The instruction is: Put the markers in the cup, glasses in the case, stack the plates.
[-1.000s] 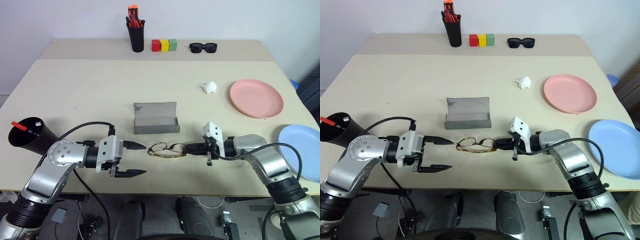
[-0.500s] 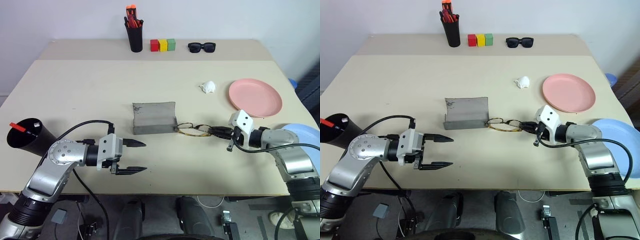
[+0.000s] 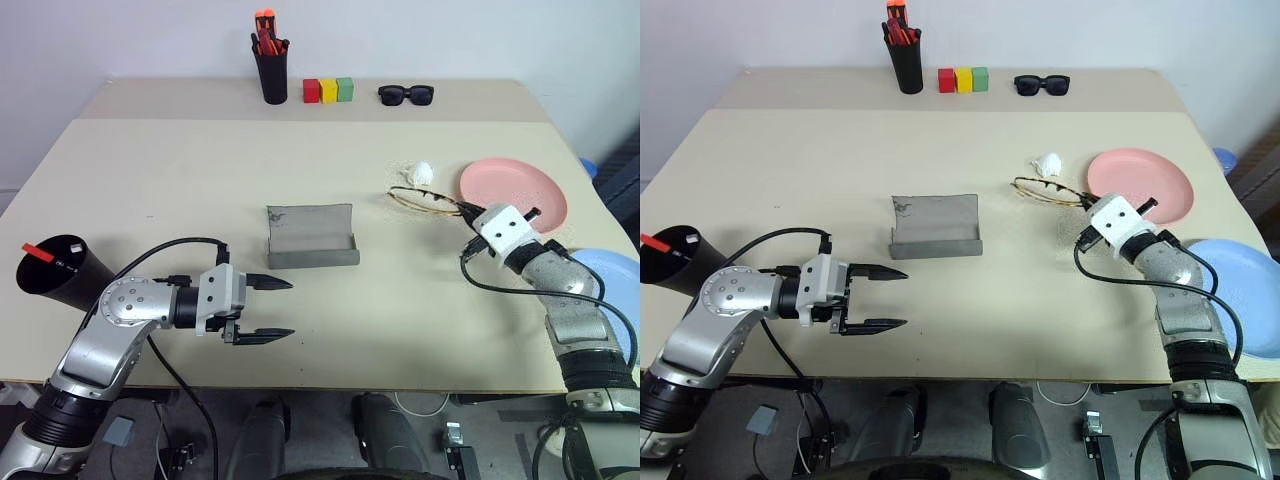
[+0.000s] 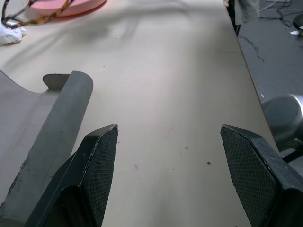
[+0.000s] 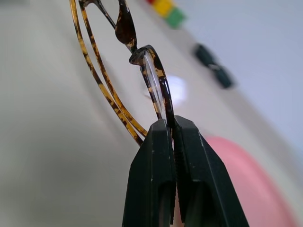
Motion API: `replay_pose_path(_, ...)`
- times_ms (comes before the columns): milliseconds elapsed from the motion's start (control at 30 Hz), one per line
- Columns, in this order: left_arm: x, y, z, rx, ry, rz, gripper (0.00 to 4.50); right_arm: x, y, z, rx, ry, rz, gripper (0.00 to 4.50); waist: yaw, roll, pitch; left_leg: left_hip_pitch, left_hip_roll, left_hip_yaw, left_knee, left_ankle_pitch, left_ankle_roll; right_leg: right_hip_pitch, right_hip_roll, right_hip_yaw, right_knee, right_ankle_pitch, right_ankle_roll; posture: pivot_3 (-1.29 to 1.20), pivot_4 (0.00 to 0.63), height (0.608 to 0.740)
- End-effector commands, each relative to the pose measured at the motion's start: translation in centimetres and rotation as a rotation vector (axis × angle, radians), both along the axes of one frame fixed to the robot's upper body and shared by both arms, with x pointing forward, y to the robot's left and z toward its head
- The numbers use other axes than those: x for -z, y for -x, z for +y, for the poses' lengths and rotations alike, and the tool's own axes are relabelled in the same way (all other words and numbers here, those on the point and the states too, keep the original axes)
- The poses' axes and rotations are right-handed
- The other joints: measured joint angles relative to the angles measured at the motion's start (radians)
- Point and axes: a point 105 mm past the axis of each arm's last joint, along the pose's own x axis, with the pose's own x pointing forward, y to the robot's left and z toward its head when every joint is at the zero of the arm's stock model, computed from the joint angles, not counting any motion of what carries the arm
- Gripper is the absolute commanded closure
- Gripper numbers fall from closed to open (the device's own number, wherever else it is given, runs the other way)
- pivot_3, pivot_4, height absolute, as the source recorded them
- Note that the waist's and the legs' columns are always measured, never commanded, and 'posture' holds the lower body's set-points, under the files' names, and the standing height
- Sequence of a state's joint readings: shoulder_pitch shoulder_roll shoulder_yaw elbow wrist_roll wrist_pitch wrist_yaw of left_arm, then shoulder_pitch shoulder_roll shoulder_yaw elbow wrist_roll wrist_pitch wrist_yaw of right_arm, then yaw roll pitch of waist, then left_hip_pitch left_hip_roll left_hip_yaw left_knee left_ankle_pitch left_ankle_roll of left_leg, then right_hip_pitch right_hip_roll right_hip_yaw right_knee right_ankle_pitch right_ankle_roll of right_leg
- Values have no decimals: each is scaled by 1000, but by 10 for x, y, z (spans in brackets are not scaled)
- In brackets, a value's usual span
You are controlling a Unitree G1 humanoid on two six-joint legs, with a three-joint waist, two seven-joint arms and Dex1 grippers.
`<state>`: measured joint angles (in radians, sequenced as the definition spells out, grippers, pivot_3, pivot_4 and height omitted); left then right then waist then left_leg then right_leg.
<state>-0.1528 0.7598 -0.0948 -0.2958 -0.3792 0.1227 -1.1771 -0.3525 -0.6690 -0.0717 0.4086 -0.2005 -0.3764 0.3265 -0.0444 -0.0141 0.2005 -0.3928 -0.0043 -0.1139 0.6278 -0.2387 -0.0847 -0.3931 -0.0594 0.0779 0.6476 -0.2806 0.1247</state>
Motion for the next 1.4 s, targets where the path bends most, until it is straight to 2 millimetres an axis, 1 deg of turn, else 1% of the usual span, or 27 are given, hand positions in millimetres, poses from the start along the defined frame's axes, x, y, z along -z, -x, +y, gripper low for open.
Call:
replay_pose_path(33, -6, 2, -4, 8, 9, -38, 971, 13, 3, -4, 69, 195, -113, 4431, 0, 0, 0, 0, 0, 0, 0, 0, 0, 0, 0, 0, 0, 0, 0, 0, 150, 740)
replay_pose_path(100, -6, 3, -4, 5, 13, -38, 971, 31, 7, -5, 86, 265, -116, 4431, -1, 0, 0, 0, 0, 0, 0, 0, 0, 0, 0, 0, 0, 0, 0, 0, 150, 740)
replay_pose_path(200, -6, 4, -4, 1, 12, -40, 971, 50, 14, -3, 85, 313, -117, 4431, -3, 0, -1, 1, 0, 1, 0, 0, 0, 0, 0, 1, 0, 0, 0, 0, 150, 740)
replay_pose_path(267, -6, 4, -3, -4, 12, -39, 971, 59, 19, 1, 66, 299, -107, 4431, -2, -2, -2, 2, 0, 1, 0, 0, 0, 2, 0, 2, 0, 0, -1, 0, 150, 740)
replay_pose_path(333, -6, 5, -3, -6, 11, -38, 971, 57, 23, 4, 64, 272, -123, 4431, 0, -3, -2, 3, 0, 1, 0, 0, 0, 3, 0, 2, 0, 0, -1, 0, 150, 740)
replay_pose_path(400, -6, 5, -2, -8, 10, -37, 971, 53, 25, 5, 72, 249, -147, 3866, 0, -4, -3, 3, 0, 1, 0, 0, 0, 3, 0, 2, 0, 0, -1, 0, 150, 740)
replay_pose_path(467, -6, 5, -2, -11, 10, -37, 971, 51, 26, 5, 74, 239, -155, 3107, 0, -4, -3, 3, 0, 1, 0, 0, 0, 3, 0, 2, 0, 0, -1, 0, 150, 740)
replay_pose_path(667, -5, 4, -2, -13, 13, -36, 971, 51, 30, 6, 95, 208, -161, 67, -6, -5, -4, 3, 0, 1, 0, 0, 0, 3, 1, 2, 0, 0, -1, 0, 150, 740)
replay_pose_path(767, -5, 4, -2, -13, 12, -36, 971, 49, 31, 6, 107, 174, -168, 22, -7, -5, -4, 4, 0, 1, 0, 0, 0, 4, 1, 2, 0, 0, -1, 0, 150, 740)
replay_pose_path(833, -5, 2, -1, -16, 12, -37, 971, 21, 30, 4, 113, -23, -196, 22, -6, -5, -4, 4, 0, 0, 0, 0, 0, 4, 1, 2, 0, 0, -1, 0, 150, 740)
replay_pose_path(867, -5, 2, -1, -17, 12, -37, 971, 12, 31, 5, 98, -103, -195, 22, -6, -5, -4, 4, 1, 0, 0, 0, 0, 3, 1, 2, 0, 0, -1, 0, 150, 740)
replay_pose_path(933, -5, 2, -1, -17, 11, -35, 971, 0, 30, 9, 48, -246, -151, 22, -8, -2, -2, 3, 1, 0, 0, 0, 0, 3, 1, 2, 0, 0, -1, 0, 150, 740)
replay_pose_path(1000, -5, 1, -1, -17, 11, -34, 971, -6, 30, 15, -17, -329, -82, 22, -5, -2, -2, 3, 0, 1, 1, 0, 0, 4, 1, 2, 1, 0, 0, 0, 150, 740)
replay_pose_path(1033, -5, 2, -1, -16, 12, -33, 971, -13, 31, 22, -97, -354, -20, 22, -2, -2, -2, 3, 0, 1, 1, 0, 0, 4, 1, 2, 1, 0, 0, 0, 150, 740)
replay_pose_path(1100, -5, 2, -1, -14, 12, -32, 971, -25, 33, 31, -218, -377, 71, 22, 0, -1, -2, 3, 0, 1, 1, 0, 0, 4, 1, 2, 0, 0, 0, 0, 150, 740)
replay_pose_path(1167, -5, 1, -2, -12, 12, -32, 971, -39, 34, 34, -315, -386, 168, 22, 0, -1, -1, 3, 0, 1, 1, 0, 0, 4, 1, 2, 0, 0, 0, 0, 150, 740)
replay_pose_path(1233, -5, 0, -2, -12, 12, -33, 971, -49, 31, 33, -375, -374, 241, 22, 0, 0, -1, 3, 0, 1, 1, 0, 0, 3, 1, 2, 0, 0, -1, 0, 150, 740)
replay_pose_path(1267, -5, 0, -2, -12, 12, -33, 971, -52, 30, 32, -387, -369, 259, 22, 0, 0, -1, 3, 0, 1, 1, 0, 0, 3, 1, 2, 0, 0, -1, 0, 150, 740)
replay_pose_path(1400, -4, 0, -3, -10, 11, -36, 971, -51, 13, 23, -458, -270, 454, 22, -2, 0, -1, 3, 1, 1, 1, 0, 1, 3, 1, 2, 0, 0, -1, 0, 150, 740)
